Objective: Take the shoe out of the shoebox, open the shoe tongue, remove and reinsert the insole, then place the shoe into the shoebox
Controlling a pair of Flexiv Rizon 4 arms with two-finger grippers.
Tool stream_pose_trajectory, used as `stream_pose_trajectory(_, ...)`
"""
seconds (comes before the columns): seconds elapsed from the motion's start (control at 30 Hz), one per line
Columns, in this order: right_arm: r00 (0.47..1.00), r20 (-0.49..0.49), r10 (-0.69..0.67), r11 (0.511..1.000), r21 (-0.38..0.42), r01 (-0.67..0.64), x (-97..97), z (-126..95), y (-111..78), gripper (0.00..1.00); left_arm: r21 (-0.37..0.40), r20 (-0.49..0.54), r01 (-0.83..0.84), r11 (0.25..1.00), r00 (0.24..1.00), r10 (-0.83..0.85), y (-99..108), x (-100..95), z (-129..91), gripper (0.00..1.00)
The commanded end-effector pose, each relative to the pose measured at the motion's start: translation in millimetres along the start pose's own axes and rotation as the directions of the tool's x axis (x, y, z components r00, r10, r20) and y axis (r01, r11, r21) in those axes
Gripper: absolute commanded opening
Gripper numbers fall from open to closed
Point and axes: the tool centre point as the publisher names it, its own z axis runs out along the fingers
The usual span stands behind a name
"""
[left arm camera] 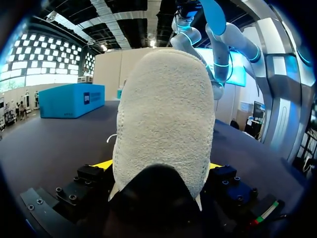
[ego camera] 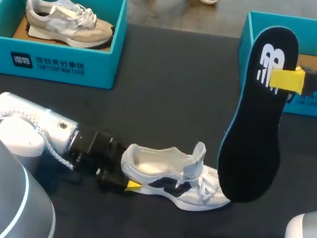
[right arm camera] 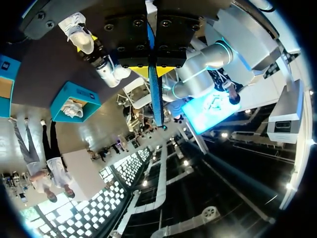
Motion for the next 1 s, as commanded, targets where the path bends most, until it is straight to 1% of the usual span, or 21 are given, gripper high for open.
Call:
stream_pose_trajectory(0.03,1.000,0.007,0.001,1.000,-0.006,-0.001,4.5,6,-0.8,0.00,-0.001,0.007,-0.007,1.000,1.000,0.007,-5,5.9,-11,1.00)
stream_pose_trajectory(0.13,1.000,0.007,0.001,1.000,-0.006,-0.001,4.5,6,-0.8,0.00,-0.016,-0.021,-0.024,1.000,0.999,0.024,-9,7.0,-13,1.00)
stream_pose_trajectory(0.3,1.000,0.007,0.001,1.000,-0.006,-0.001,4.5,6,-0.8,0.00,-0.053,-0.063,-0.045,0.998,0.997,0.042,-11,5.4,-19,1.00)
stream_pose_trajectory(0.4,1.000,0.007,0.001,1.000,-0.006,-0.001,4.5,6,-0.8,0.00,-0.079,-0.047,-0.053,0.995,0.998,0.049,-11,2.8,-25,1.00)
stream_pose_trajectory(0.53,1.000,0.007,0.001,1.000,-0.006,-0.001,4.5,6,-0.8,0.00,-0.093,-0.026,-0.044,0.995,0.999,0.042,-11,-0.5,-33,1.00)
stream_pose_trajectory(0.7,1.000,0.007,0.001,1.000,-0.006,-0.001,4.5,6,-0.8,0.00,-0.126,-0.029,-0.038,0.991,0.999,0.035,-13,2.3,-47,1.00)
stream_pose_trajectory(0.87,1.000,0.007,0.001,1.000,-0.006,-0.001,4.5,6,-0.8,0.00,-0.193,-0.047,-0.056,0.980,0.998,0.048,-14,8.5,-61,1.00)
stream_pose_trajectory(0.93,1.000,0.007,0.001,1.000,-0.006,-0.001,4.5,6,-0.8,0.00,-0.211,-0.055,-0.057,0.976,0.997,0.046,-17,8.6,-68,1.00)
stream_pose_trajectory(1.0,1.000,0.007,0.001,1.000,-0.006,-0.001,4.5,6,-0.8,0.00,-0.247,-0.054,-0.072,0.966,0.997,0.061,-21,9.0,-76,1.00)
